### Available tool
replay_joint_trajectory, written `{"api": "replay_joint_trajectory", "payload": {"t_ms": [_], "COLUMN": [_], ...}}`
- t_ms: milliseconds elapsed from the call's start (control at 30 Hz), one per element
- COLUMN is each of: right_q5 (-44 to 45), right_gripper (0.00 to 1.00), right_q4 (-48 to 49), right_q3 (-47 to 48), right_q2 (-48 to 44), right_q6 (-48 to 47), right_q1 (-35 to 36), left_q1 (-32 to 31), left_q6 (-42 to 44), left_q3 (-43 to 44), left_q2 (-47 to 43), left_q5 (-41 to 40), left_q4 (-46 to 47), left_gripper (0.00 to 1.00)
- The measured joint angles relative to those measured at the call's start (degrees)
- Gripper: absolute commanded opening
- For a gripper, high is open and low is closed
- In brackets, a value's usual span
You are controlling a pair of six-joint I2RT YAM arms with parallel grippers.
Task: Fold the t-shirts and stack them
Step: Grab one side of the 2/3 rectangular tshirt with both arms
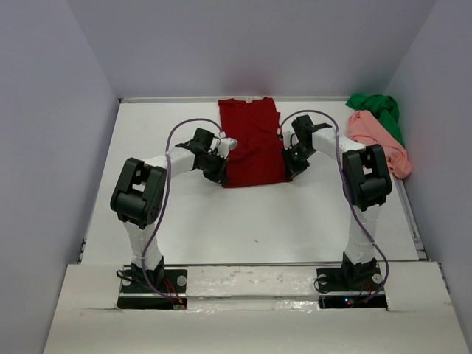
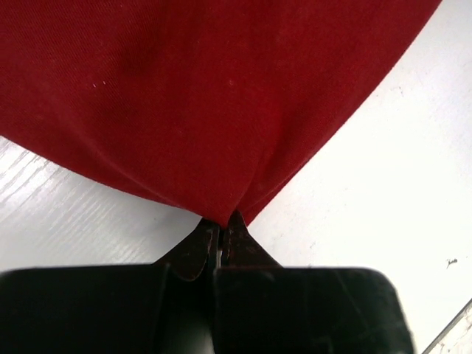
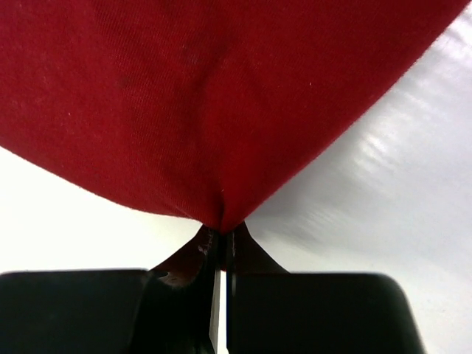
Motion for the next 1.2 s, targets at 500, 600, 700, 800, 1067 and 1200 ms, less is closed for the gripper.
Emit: {"api": "replay_joint_trajectory", "payload": {"t_ms": [500,600,700,800,1067,1200], "right_q5": [0.1,0.2,0.2,0.2,-2.0,-4.6], "right_gripper": [0.0,0.0,0.0,0.0,0.0,0.0], "right_q4": [-6.9,-9.0,-11.5,-14.1,-19.9,-23.6], "right_q3": [-4.4,-4.4,-4.3,-4.3,-4.3,-4.3], "right_q2": [-11.9,-15.3,-17.7,-19.5,-21.8,-22.9], "right_q6": [-4.3,-5.5,-6.6,-7.8,-11.8,-14.6], "right_q1": [0.0,0.0,0.0,0.0,0.0,0.0], "left_q1": [-0.4,-0.4,-0.4,-0.5,-0.8,-0.8], "left_q6": [13.4,15.8,17.6,20.5,29.4,34.1], "left_q3": [8.5,9.8,9.9,9.9,10.6,11.2], "left_q2": [-8.0,-8.3,-8.5,-8.7,-12.2,-12.4], "left_q5": [3.0,4.3,5.6,7.2,11.8,14.0], "left_q4": [-15.8,-19.2,-22.7,-26.3,-35.4,-40.2], "left_gripper": [0.0,0.0,0.0,0.0,0.0,0.0]}}
